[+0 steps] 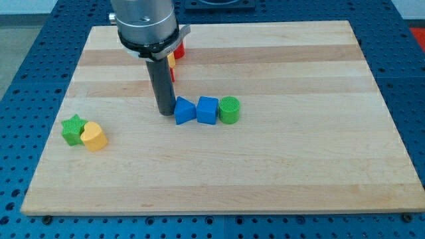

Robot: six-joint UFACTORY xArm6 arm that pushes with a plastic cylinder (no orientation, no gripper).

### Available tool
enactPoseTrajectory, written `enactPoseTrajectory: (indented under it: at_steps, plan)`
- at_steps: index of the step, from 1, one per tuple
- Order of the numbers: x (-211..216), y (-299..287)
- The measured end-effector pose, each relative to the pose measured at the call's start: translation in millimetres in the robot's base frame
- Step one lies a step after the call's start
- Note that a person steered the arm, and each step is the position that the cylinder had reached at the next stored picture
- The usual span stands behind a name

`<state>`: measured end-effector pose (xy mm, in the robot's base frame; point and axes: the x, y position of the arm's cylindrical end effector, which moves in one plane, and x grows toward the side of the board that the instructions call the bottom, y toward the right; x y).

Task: Slightly move the green star into the yellow heart

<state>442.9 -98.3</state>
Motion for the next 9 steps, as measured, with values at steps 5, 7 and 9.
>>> enactPoseTrajectory:
  at_steps: [5, 7, 9]
  plan:
    - [-3, -197]
    - [34, -207]
    - [83, -204]
